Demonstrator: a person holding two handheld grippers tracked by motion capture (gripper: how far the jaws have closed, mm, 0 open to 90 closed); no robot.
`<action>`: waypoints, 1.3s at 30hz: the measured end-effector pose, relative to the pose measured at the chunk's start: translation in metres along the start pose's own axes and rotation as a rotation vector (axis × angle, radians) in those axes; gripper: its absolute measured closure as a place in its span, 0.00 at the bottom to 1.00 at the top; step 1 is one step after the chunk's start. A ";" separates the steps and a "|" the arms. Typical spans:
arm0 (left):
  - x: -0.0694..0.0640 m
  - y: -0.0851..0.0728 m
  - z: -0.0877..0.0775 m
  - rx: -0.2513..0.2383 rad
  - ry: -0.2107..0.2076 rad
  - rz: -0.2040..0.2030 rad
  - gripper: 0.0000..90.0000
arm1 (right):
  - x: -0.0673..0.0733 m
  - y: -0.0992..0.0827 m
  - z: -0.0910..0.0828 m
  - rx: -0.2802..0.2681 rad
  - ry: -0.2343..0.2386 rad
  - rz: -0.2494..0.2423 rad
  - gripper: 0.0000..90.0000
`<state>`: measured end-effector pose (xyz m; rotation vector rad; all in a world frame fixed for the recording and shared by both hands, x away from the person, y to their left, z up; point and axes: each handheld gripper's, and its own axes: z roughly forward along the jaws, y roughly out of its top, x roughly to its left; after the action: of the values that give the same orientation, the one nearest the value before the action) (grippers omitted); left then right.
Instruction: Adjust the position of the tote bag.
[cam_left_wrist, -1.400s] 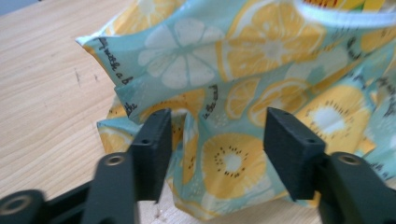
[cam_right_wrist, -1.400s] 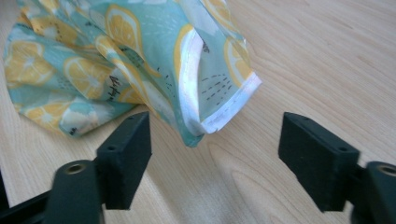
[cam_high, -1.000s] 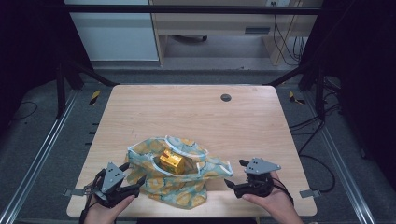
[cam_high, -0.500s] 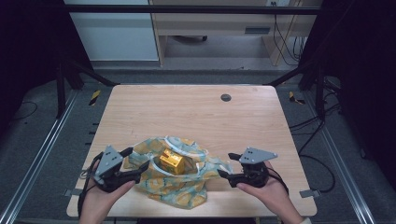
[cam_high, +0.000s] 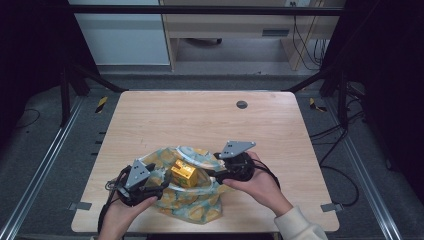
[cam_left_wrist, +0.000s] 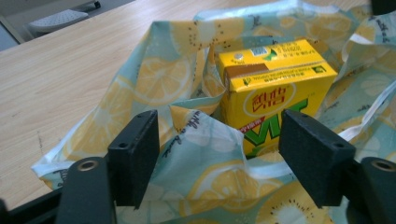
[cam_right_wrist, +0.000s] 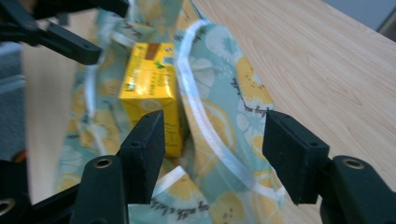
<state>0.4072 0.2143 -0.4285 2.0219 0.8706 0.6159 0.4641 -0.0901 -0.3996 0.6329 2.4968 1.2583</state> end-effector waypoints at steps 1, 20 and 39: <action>-0.001 -0.002 0.000 0.000 0.006 0.001 0.36 | 0.000 0.000 0.003 0.010 -0.016 -0.005 0.45; -0.006 -0.011 0.001 0.094 -0.004 0.065 0.80 | 0.006 0.012 -0.005 -0.029 -0.017 -0.029 0.89; -0.005 -0.014 0.002 0.104 0.003 0.072 0.83 | 0.013 0.002 0.040 0.195 -0.027 -0.147 0.65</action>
<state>0.4010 0.2152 -0.4418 2.1541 0.8500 0.6247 0.4702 -0.0555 -0.4221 0.4948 2.6100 0.9565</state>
